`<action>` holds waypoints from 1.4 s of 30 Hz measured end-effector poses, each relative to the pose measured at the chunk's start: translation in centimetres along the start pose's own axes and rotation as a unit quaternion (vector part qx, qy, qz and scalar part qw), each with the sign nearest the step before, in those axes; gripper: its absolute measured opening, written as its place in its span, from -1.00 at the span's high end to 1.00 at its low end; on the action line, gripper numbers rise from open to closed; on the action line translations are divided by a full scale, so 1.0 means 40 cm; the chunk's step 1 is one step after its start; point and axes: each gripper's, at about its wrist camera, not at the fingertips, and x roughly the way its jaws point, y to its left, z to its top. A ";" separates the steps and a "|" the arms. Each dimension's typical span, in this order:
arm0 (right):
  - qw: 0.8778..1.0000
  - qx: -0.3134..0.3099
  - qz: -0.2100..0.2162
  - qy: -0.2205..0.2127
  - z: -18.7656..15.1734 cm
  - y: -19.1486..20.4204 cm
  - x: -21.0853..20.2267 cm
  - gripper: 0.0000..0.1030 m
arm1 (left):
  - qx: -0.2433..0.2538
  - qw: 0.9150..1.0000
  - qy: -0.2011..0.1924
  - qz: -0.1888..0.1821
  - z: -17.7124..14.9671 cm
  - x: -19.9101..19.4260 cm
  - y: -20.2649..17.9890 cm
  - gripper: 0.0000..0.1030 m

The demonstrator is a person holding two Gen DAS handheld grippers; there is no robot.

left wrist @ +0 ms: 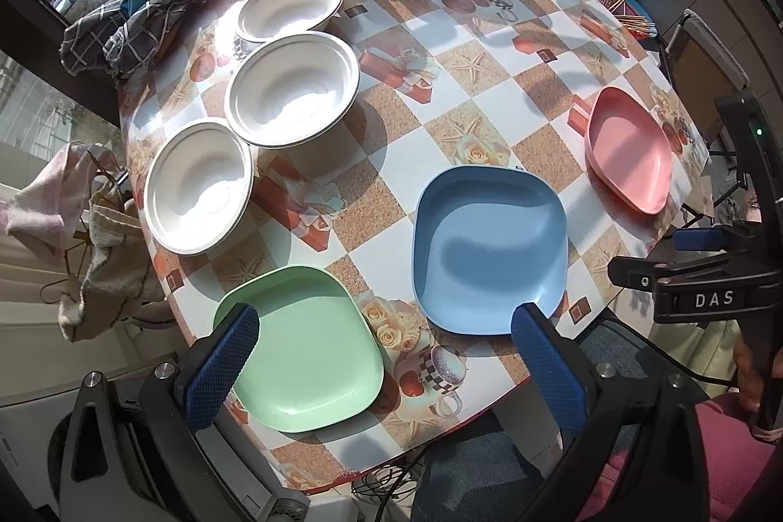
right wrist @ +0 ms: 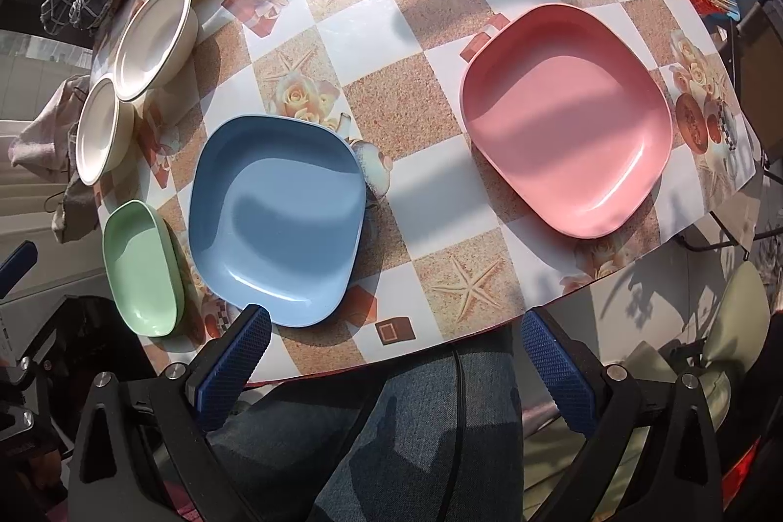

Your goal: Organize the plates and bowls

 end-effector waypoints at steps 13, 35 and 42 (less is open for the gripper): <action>1.000 0.017 0.006 0.007 -0.005 -0.021 0.033 -1.00 | 0.014 1.000 0.015 0.000 0.012 0.039 -0.010 -1.00; 0.999 0.020 -0.021 0.029 0.049 -0.004 0.209 -1.00 | 0.080 0.993 0.054 0.060 0.116 0.265 -0.048 -1.00; 0.998 0.016 -0.045 0.034 0.054 -0.006 0.244 -1.00 | 0.124 0.988 0.070 0.058 0.138 0.353 -0.081 -1.00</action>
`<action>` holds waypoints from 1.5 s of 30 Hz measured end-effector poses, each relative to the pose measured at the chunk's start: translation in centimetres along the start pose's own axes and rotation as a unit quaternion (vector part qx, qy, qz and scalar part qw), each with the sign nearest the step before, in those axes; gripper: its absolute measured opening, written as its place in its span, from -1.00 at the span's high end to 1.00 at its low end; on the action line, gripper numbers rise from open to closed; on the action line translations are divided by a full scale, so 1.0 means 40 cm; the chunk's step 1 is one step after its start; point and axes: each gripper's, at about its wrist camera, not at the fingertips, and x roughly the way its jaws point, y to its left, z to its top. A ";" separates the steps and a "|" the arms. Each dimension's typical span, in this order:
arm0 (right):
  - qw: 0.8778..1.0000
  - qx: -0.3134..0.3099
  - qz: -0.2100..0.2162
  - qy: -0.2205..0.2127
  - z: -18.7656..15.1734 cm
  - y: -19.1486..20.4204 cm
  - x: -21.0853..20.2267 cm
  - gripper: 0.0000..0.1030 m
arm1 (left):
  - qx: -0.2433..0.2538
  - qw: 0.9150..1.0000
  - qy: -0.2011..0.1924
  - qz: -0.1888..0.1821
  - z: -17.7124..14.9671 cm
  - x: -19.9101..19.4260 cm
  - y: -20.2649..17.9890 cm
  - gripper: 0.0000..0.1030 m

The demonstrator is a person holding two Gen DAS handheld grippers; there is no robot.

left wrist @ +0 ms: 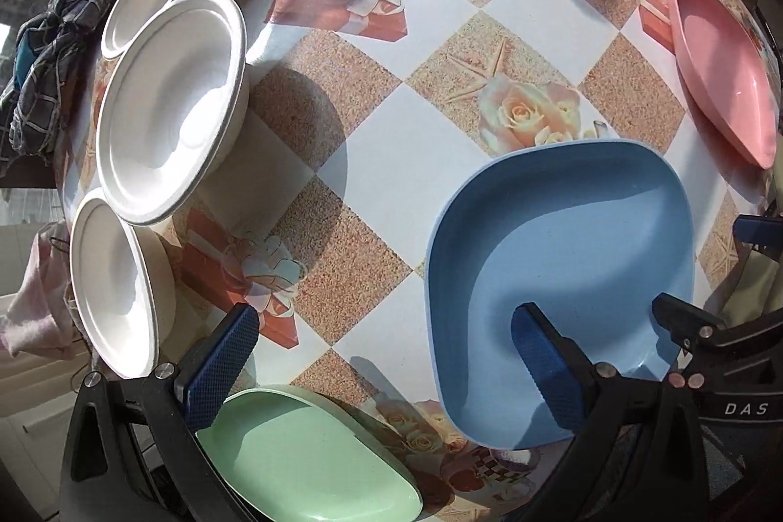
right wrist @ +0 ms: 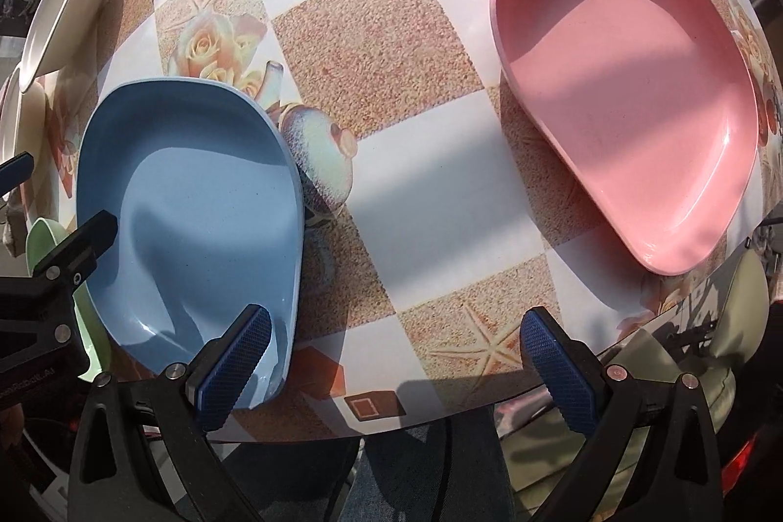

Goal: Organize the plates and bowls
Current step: 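Move both grippers to the blue plate and grasp its rim, then lift the blue plate with both grippers and carry it over the green plate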

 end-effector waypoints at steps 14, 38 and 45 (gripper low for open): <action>0.998 -0.034 -0.044 -0.005 0.026 0.079 0.022 -1.00 | -0.012 0.999 0.016 -0.038 0.032 0.063 0.006 -1.00; 0.998 -0.049 0.043 -0.017 0.075 0.124 -0.043 0.72 | -0.042 0.994 -0.010 -0.103 -0.034 0.041 -0.028 0.08; 0.997 -0.036 0.061 0.001 0.065 0.111 -0.037 0.76 | -0.059 0.993 -0.011 -0.100 -0.103 0.034 -0.015 0.30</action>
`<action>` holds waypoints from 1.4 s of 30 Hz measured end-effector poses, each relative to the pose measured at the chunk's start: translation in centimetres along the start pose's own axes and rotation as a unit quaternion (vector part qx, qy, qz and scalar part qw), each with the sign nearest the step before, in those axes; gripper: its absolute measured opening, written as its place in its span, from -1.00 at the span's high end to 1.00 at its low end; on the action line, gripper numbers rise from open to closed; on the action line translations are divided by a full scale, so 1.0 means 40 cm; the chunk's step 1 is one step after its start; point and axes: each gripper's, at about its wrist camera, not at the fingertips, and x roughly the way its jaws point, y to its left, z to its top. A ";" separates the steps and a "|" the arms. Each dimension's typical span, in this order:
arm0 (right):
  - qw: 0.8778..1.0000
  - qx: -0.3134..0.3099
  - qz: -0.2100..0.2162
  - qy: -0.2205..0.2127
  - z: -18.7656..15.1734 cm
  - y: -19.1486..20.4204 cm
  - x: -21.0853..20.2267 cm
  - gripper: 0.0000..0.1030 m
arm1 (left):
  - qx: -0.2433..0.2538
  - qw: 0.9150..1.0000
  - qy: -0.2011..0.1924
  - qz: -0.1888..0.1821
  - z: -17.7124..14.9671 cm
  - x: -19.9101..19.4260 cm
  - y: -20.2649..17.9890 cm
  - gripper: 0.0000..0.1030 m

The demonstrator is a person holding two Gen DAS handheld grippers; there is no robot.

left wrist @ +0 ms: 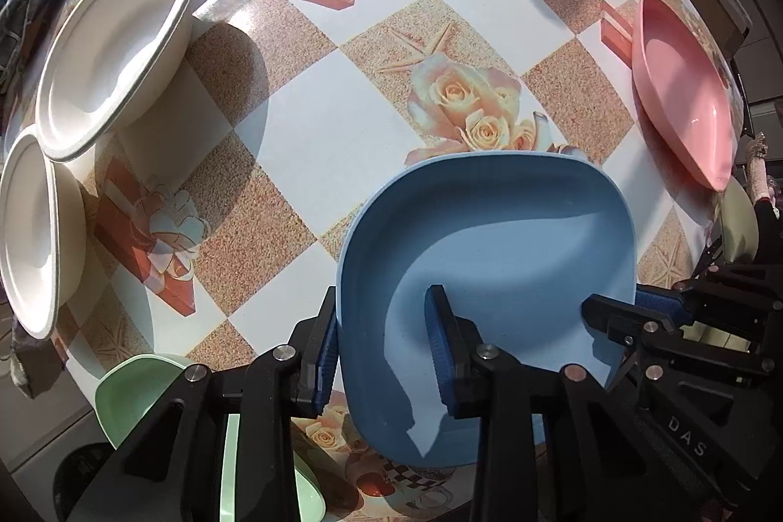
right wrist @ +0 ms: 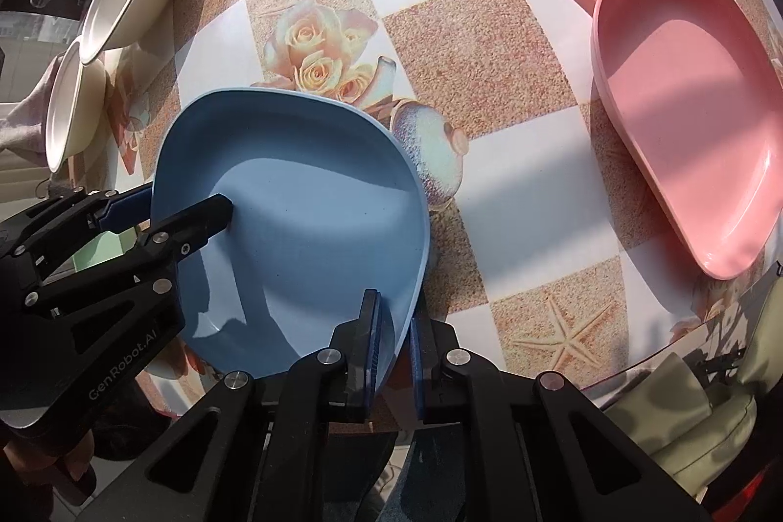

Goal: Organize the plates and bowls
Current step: 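Lift the blue plate with both grippers and carry it over the green plate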

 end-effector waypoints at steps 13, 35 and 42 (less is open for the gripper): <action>1.000 -0.009 0.000 0.011 -0.069 -0.041 0.013 0.75 | -0.006 1.000 -0.018 0.023 -0.125 -0.011 -0.143 0.28; 0.999 -0.031 -0.015 0.011 -0.068 0.030 -0.085 0.75 | -0.027 0.999 -0.033 -0.020 -0.275 -0.152 -0.180 0.27; 0.996 -0.081 -0.024 0.003 -0.039 0.128 -0.117 0.75 | -0.066 0.996 -0.056 -0.010 -0.333 -0.208 -0.126 0.27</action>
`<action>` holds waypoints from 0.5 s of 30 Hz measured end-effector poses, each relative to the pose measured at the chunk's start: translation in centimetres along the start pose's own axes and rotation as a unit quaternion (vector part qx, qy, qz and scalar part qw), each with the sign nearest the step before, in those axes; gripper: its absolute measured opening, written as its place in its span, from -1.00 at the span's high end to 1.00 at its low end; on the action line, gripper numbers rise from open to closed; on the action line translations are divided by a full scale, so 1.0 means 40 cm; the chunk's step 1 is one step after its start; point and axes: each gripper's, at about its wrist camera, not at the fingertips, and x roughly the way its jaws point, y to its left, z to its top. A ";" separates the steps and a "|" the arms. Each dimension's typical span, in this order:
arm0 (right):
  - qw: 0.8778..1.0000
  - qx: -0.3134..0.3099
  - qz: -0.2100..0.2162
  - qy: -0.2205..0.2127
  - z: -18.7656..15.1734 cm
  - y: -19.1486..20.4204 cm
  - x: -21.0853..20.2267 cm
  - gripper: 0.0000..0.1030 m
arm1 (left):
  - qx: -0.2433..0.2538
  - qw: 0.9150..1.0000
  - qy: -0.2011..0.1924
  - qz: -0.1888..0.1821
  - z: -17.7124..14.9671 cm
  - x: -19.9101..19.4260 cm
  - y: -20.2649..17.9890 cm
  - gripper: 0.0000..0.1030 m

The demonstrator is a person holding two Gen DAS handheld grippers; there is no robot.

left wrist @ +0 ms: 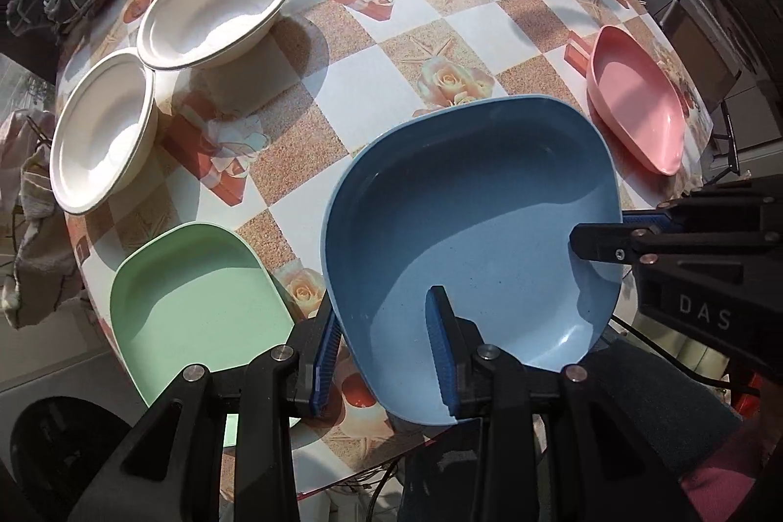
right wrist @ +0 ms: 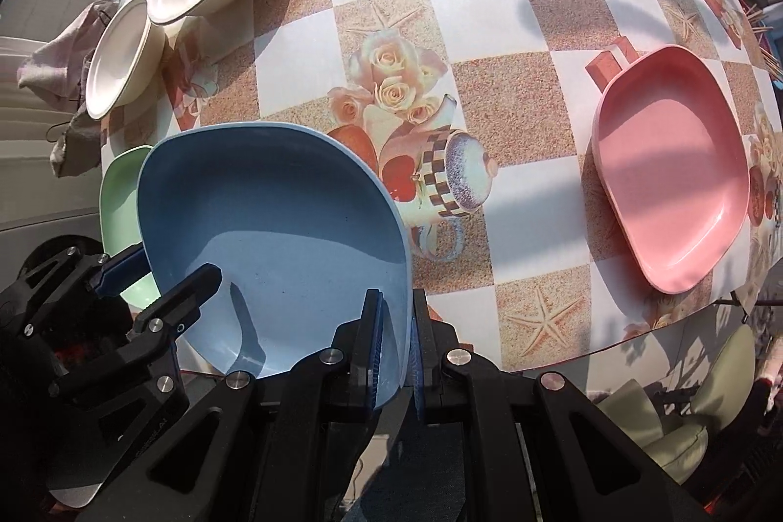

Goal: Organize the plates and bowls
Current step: 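Lift the blue plate with both grippers and carry it over the green plate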

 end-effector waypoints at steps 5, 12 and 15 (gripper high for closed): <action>1.000 -0.031 -0.004 0.001 0.016 0.059 -0.004 0.75 | -0.031 0.999 -0.013 0.006 -0.021 -0.020 0.069 0.27; 0.997 -0.078 -0.007 0.003 0.027 0.138 -0.009 0.75 | -0.078 0.997 -0.023 0.016 -0.037 -0.030 0.147 0.27; 0.995 -0.097 -0.009 0.004 0.034 0.171 -0.015 0.75 | -0.095 0.995 -0.027 0.018 -0.046 -0.038 0.171 0.27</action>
